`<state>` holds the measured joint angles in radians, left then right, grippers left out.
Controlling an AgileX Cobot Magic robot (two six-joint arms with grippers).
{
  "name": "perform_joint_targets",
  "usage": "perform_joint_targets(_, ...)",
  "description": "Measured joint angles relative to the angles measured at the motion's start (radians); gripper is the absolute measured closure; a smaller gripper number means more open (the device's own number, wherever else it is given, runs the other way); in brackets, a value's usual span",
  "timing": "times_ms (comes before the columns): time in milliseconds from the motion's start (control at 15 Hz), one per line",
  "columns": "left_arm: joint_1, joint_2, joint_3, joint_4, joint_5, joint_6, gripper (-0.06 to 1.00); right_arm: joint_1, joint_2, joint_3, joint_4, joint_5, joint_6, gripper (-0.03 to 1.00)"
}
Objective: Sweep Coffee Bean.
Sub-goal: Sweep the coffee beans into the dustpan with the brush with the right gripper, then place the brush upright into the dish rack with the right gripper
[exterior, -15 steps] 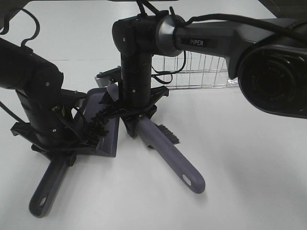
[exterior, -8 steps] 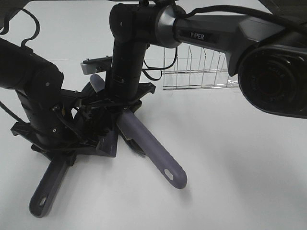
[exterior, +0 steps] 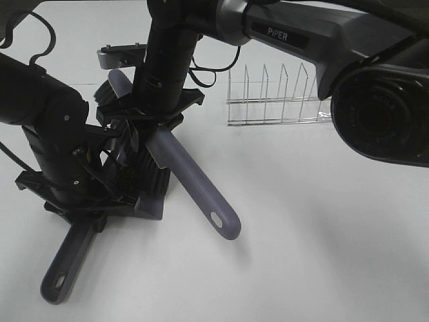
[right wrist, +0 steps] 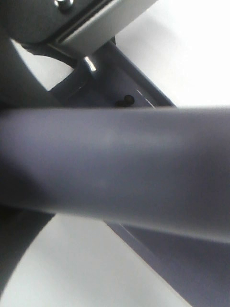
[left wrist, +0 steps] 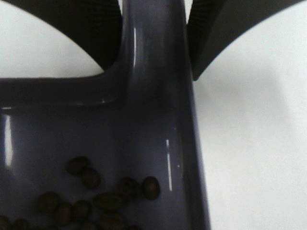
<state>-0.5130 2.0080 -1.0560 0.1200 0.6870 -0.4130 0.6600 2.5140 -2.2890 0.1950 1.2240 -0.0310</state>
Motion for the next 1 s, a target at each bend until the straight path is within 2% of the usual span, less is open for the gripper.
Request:
perform_joint_targets(333,0.000,0.000,0.000,0.000,-0.006,0.000,0.61,-0.012,-0.064,0.000,-0.073,0.002,0.005,0.65)
perform_joint_targets(600,0.000,0.000,0.000,0.000,-0.012,0.000,0.61,-0.104,-0.182,0.030,-0.056,0.002,0.031,0.65)
perform_joint_targets(800,0.000,0.000,0.000,-0.002,-0.016,0.000,0.61,-0.177,-0.306,0.144,-0.053,0.002,0.031,0.65)
perform_joint_targets(1000,0.000,0.000,0.000,-0.004,-0.018,0.000,0.61,-0.237,-0.430,0.342,-0.052,0.001,0.031,0.65)
